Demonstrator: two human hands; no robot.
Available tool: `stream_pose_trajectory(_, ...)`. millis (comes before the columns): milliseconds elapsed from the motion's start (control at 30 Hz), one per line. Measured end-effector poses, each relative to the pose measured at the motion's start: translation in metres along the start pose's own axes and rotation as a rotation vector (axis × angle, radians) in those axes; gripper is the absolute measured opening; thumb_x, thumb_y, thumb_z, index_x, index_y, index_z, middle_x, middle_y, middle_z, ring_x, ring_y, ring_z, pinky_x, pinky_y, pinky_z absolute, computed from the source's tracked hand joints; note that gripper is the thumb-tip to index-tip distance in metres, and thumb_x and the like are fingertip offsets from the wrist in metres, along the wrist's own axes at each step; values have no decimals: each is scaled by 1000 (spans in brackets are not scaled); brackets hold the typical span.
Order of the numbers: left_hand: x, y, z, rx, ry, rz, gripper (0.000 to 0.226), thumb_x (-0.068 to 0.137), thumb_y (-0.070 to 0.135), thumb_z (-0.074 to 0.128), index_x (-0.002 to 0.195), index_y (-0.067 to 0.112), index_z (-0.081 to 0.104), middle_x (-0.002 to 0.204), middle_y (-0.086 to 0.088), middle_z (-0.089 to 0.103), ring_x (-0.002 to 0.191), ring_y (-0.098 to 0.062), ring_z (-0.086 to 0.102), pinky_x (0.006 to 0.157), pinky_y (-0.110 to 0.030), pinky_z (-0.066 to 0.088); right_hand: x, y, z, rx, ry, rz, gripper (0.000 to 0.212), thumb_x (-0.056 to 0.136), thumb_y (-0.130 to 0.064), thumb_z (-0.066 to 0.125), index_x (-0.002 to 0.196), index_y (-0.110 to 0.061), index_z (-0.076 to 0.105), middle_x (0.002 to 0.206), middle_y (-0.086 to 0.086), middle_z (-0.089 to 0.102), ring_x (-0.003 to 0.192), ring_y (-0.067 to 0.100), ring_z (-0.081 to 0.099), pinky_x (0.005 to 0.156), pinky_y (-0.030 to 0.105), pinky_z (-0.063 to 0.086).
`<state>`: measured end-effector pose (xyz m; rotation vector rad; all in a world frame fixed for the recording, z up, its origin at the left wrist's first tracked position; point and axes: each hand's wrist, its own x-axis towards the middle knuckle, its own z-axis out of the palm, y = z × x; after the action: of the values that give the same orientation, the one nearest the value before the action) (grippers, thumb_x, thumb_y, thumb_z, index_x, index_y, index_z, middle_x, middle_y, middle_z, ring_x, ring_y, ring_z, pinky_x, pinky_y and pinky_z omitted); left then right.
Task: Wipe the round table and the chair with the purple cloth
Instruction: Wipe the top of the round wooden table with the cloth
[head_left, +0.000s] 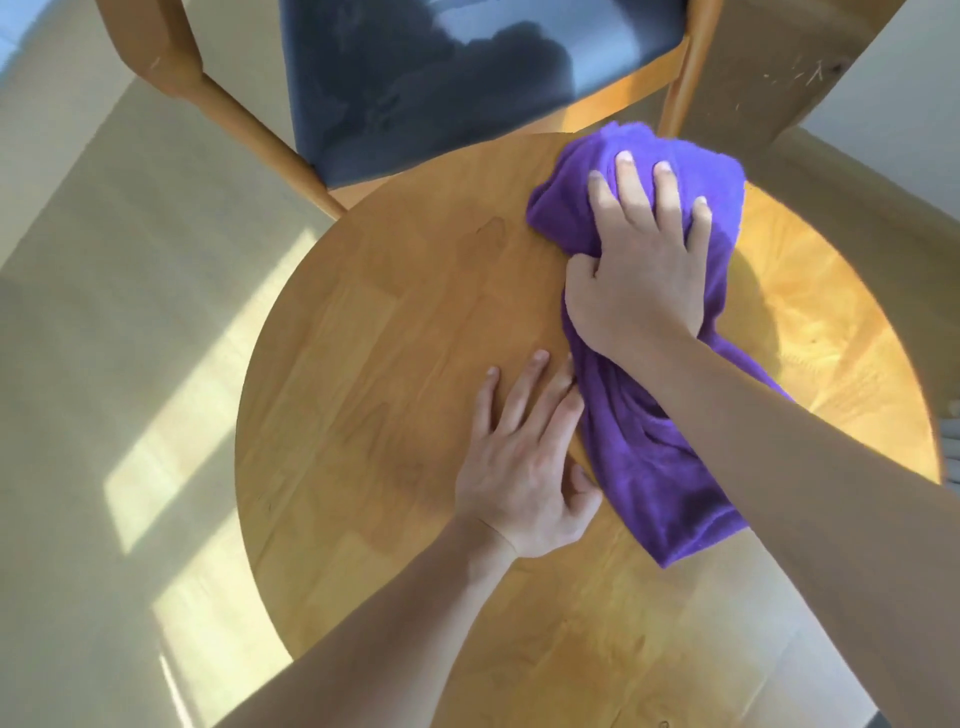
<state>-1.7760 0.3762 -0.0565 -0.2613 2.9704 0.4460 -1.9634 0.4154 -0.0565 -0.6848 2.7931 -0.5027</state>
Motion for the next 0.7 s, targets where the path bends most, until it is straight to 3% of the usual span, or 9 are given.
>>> stream_pose_trajectory(100,0,-1,1,1,1,-5,69,70,32,54,136,10,51,157,-5,45,157,-26,20,124,-60,15,5,-1,0,-15,-58,-161,68,85,-26,33,153,-29,38,167,-4,24,155,27,14,123,55,8)
stream_pose_trajectory(267,-2,1,2,15,21,7,65,70,29,55,131,9,50,153,-8,49,156,-28,23,123,-62,18,-8,14,-8,80,-151,-277,67,86,-24,33,151,-32,44,165,-10,27,155,21,13,125,49,3)
stream_pose_trajectory(533,1,3,-3,21,5,-3,84,70,29,52,151,11,45,168,1,30,158,-23,18,122,-62,19,-60,49,-17,2,-102,-189,66,89,-33,29,154,-24,39,167,-5,24,155,22,13,126,48,5)
stream_pose_trajectory(700,1,1,-1,15,14,-5,81,67,28,57,145,9,48,166,-2,34,157,-24,21,122,-62,20,-35,32,-11,-68,-95,-133,70,89,-34,33,158,-24,29,169,-5,15,156,24,7,126,49,3)
